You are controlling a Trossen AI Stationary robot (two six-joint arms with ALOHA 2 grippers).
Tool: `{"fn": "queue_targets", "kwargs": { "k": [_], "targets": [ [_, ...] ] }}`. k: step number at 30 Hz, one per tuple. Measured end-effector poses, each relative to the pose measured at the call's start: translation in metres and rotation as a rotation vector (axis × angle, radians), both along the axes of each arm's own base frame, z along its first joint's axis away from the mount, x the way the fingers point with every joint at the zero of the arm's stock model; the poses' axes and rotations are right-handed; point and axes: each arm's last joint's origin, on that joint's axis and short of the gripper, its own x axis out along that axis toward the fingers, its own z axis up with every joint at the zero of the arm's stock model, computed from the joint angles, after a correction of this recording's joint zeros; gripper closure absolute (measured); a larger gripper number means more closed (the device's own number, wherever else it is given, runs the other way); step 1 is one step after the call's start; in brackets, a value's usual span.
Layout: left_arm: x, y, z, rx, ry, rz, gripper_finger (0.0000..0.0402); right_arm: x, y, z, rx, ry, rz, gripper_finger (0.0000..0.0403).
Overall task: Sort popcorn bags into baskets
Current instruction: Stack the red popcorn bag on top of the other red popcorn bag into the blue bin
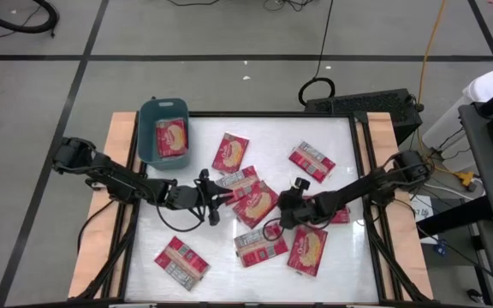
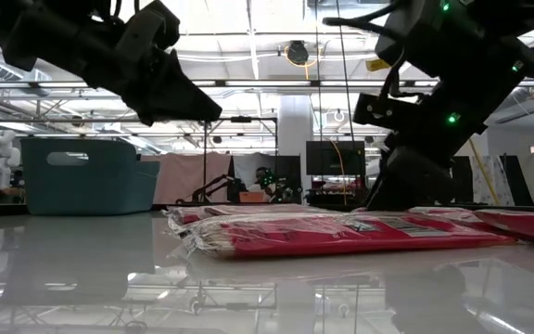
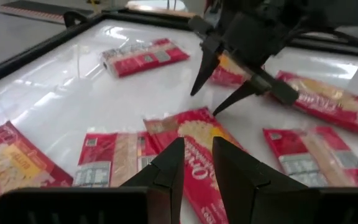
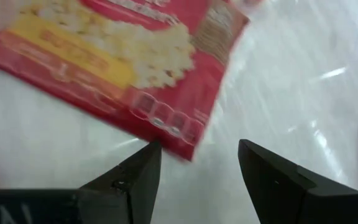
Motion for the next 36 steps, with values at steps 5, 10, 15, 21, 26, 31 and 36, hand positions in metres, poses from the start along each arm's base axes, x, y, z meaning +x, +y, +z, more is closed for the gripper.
{"fn": "queue_targets", "kwargs": {
  "k": [5, 10, 15, 21, 26, 31, 36],
  "targets": [
    [0.003, 0.003, 0.004, -0.015, -0.031, 0.019, 0.0314, -0.008, -0.003, 0.024, 0.237, -0.074, -0.091, 0.0197],
    [0.014, 0.002, 0.000, 0.028, -0.008, 0.009, 0.0314, -0.015, -0.006, 0.051, 0.496, -0.286, -0.349, 0.0194],
    [0.039, -0.005, -0.012, 0.082, 0.052, -0.009, 0.0314, -0.020, -0.013, 0.052, 0.609, -0.338, -0.423, 0.0173],
    [0.066, -0.008, -0.028, 0.146, 0.176, 0.006, 0.0314, -0.015, -0.018, 0.032, 0.702, -0.358, -0.465, 0.0147],
    [0.074, -0.002, -0.047, 0.151, 0.292, 0.032, 0.0314, -0.007, -0.023, 0.018, 0.717, -0.353, -0.481, 0.0145],
    [0.073, 0.003, -0.064, 0.103, 0.364, 0.037, 0.0314, -0.004, -0.027, 0.009, 0.712, -0.333, -0.511, 0.0146],
    [0.074, 0.002, -0.071, 0.086, 0.375, 0.045, 0.0314, 0.001, -0.030, 0.008, 0.720, -0.365, -0.484, 0.0147]
  ]
}}
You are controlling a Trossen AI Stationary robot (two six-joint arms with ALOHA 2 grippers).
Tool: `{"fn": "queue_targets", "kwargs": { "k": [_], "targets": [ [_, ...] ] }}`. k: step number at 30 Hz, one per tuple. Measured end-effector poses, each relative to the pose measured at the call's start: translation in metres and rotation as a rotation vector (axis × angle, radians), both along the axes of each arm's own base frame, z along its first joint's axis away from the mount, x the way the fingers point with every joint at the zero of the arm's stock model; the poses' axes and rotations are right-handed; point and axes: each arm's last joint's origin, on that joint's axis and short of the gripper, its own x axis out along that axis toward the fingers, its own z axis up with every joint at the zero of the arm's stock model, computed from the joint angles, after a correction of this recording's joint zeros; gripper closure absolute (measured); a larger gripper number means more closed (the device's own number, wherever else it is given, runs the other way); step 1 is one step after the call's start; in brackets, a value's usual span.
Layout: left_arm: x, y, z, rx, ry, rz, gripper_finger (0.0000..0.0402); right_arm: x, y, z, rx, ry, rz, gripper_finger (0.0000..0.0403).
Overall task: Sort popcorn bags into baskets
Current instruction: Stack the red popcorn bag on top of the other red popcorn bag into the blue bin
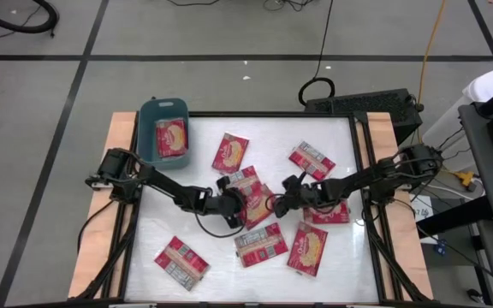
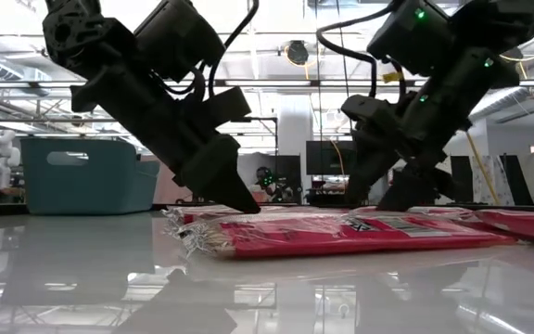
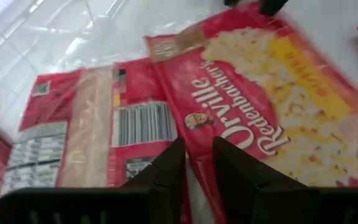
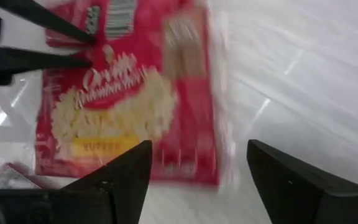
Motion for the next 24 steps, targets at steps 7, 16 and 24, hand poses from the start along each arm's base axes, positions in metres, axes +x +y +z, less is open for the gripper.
{"fn": "queue_targets", "kwargs": {
  "k": [7, 16, 24],
  "targets": [
    [-0.001, 0.000, -0.001, -0.023, -0.001, 0.022, 0.0314, 0.018, 0.003, -0.008, 0.028, -0.125, 0.096, 0.0156],
    [-0.001, 0.001, -0.001, -0.029, -0.004, 0.039, 0.0314, 0.024, 0.003, -0.017, -0.042, -0.150, 0.171, 0.0267],
    [-0.004, -0.001, 0.029, -0.023, -0.071, 0.008, 0.0314, 0.026, -0.001, -0.013, -0.109, -0.173, 0.227, 0.0395]
  ]
}}
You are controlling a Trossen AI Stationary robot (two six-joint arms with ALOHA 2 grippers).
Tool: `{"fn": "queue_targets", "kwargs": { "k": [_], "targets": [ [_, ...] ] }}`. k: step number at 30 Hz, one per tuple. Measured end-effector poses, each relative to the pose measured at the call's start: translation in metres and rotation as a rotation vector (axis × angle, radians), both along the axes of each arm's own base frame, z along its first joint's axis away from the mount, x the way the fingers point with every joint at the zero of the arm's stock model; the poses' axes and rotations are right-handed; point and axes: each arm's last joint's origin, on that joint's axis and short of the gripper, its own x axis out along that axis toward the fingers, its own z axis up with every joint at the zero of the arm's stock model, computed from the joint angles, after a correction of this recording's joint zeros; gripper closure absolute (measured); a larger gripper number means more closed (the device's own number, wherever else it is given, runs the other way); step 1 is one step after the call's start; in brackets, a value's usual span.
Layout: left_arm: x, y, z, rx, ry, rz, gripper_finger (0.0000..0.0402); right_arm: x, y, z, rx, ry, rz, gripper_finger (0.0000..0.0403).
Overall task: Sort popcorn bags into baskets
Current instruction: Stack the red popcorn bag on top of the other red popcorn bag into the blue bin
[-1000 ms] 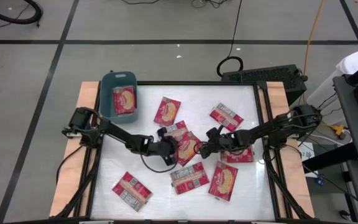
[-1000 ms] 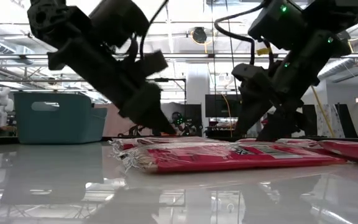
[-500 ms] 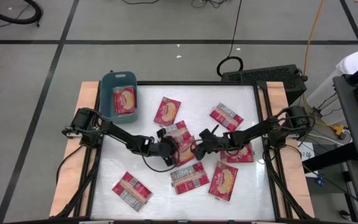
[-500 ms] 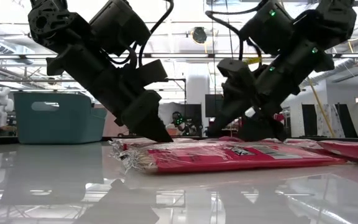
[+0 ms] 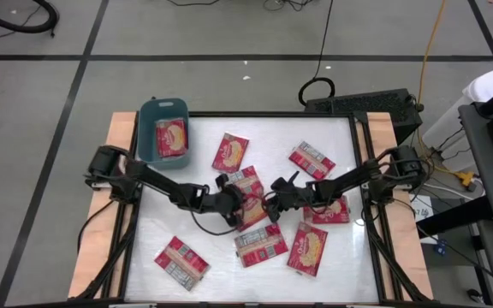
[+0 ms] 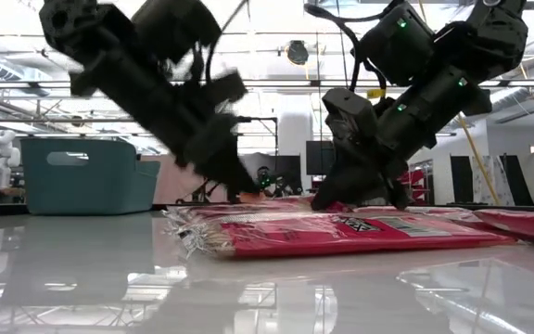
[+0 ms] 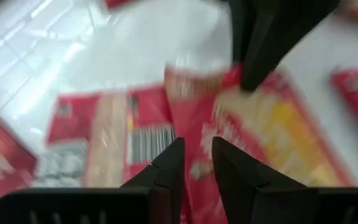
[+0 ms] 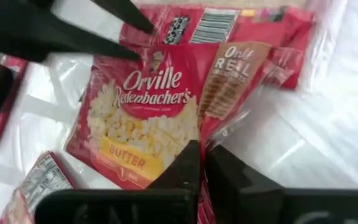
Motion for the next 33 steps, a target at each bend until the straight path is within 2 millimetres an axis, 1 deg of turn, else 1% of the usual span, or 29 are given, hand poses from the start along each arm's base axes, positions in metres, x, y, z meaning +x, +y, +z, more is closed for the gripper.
{"fn": "queue_targets", "kwargs": {
  "k": [5, 7, 9, 11, 13, 15, 19, 23, 26, 28, 30, 33],
  "targets": [
    [-0.013, -0.001, 0.042, -0.009, -0.068, -0.015, 0.0314, 0.003, -0.001, 0.011, -0.091, -0.067, 0.075, 0.0399],
    [-0.019, -0.001, 0.055, -0.011, -0.082, -0.018, 0.0314, 0.003, -0.001, 0.016, -0.148, -0.088, 0.116, 0.0401],
    [-0.025, 0.000, 0.063, -0.031, -0.085, -0.011, 0.0314, 0.003, -0.001, 0.020, -0.204, -0.104, 0.154, 0.0401],
    [-0.028, 0.004, 0.066, -0.095, -0.081, 0.009, 0.0313, 0.003, -0.001, 0.024, -0.258, -0.117, 0.176, 0.0402],
    [-0.031, 0.008, 0.067, -0.179, -0.056, 0.010, 0.0307, 0.002, -0.001, 0.028, -0.300, -0.124, 0.191, 0.0402],
    [-0.031, 0.012, 0.065, -0.251, -0.037, -0.006, 0.0286, 0.002, -0.001, 0.030, -0.353, -0.127, 0.207, 0.0402],
    [-0.035, 0.021, 0.055, -0.379, 0.007, 0.011, 0.0220, 0.003, 0.000, 0.033, -0.444, -0.150, 0.262, 0.0402],
    [-0.039, 0.027, 0.046, -0.412, 0.018, 0.060, 0.0150, 0.004, 0.000, 0.035, -0.484, -0.162, 0.285, 0.0403],
    [-0.039, 0.028, 0.044, -0.437, -0.006, 0.074, 0.0115, 0.004, 0.000, 0.036, -0.511, -0.172, 0.301, 0.0403],
    [-0.037, 0.029, 0.040, -0.461, -0.023, 0.075, 0.0105, 0.005, 0.000, 0.037, -0.525, -0.183, 0.307, 0.0403],
    [-0.037, 0.030, 0.038, -0.492, -0.038, 0.068, 0.0104, 0.005, 0.000, 0.037, -0.541, -0.188, 0.315, 0.0403],
    [-0.034, 0.031, 0.041, -0.520, -0.082, 0.062, 0.0125, 0.006, 0.001, 0.039, -0.567, -0.205, 0.327, 0.0403]
  ]
}}
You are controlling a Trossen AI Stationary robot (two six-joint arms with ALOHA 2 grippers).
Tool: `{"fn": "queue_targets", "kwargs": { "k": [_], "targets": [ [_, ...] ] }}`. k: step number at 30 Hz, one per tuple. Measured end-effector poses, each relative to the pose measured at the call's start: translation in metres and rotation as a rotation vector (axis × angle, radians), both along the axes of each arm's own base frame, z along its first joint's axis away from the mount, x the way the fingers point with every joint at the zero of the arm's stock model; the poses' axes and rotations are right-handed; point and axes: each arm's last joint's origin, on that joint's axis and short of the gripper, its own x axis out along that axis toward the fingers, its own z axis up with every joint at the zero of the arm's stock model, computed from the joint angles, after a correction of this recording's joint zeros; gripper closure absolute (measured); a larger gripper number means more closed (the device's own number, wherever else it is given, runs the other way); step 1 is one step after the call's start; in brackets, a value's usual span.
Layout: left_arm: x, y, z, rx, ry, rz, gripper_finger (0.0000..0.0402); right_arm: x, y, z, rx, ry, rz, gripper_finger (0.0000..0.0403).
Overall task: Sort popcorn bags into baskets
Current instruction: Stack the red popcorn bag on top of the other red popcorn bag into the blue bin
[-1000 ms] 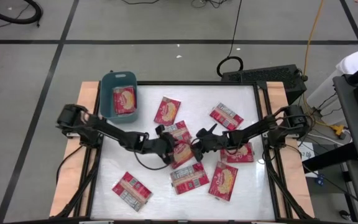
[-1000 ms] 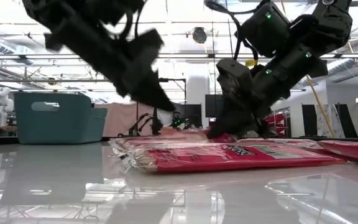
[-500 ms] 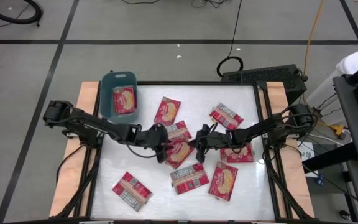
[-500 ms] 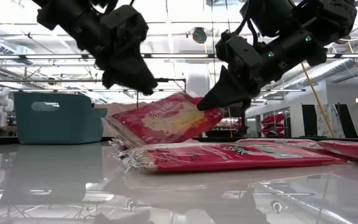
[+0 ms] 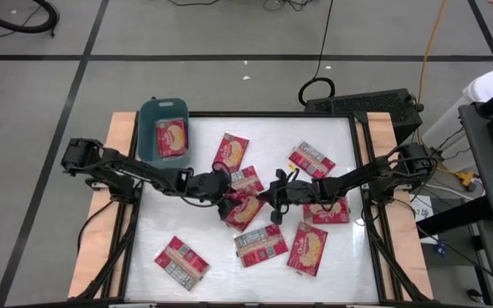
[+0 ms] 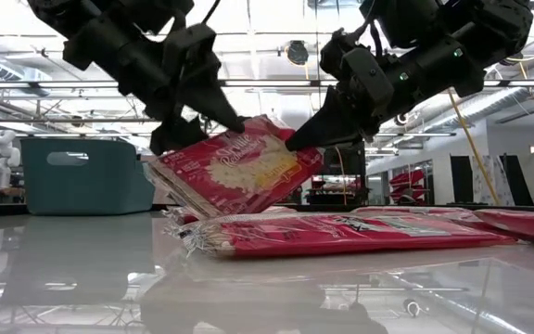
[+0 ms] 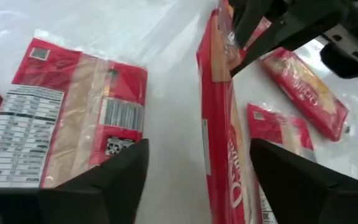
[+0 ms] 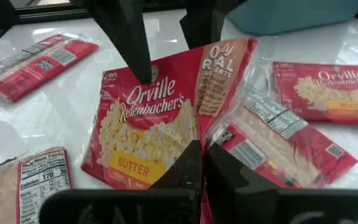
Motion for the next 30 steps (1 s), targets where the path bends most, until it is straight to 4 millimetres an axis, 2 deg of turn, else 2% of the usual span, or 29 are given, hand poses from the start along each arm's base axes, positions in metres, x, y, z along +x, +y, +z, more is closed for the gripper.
{"fn": "queue_targets", "kwargs": {
  "k": [4, 12, 14, 18, 22, 30],
  "targets": [
    [0.002, 0.000, 0.000, -0.013, -0.019, -0.037, 0.0191, 0.000, 0.000, 0.000, -0.023, -0.004, 0.007, 0.0403],
    [0.003, -0.001, -0.002, -0.014, -0.018, -0.081, 0.0375, 0.001, -0.001, 0.001, -0.047, -0.015, -0.036, 0.0403],
    [0.003, 0.000, -0.002, -0.012, -0.022, -0.078, 0.0382, 0.000, -0.001, 0.001, -0.039, -0.015, -0.039, 0.0403],
    [0.001, 0.001, 0.004, -0.011, -0.041, -0.074, 0.0372, 0.000, -0.002, 0.005, -0.002, -0.035, -0.076, 0.0390],
    [-0.004, 0.002, 0.018, 0.000, -0.074, -0.079, 0.0385, -0.003, -0.003, 0.016, 0.003, -0.065, -0.096, 0.0355],
    [-0.026, 0.004, 0.055, 0.032, -0.155, -0.091, 0.0385, -0.018, -0.005, 0.042, 0.000, -0.080, -0.109, 0.0282]
  ]
}}
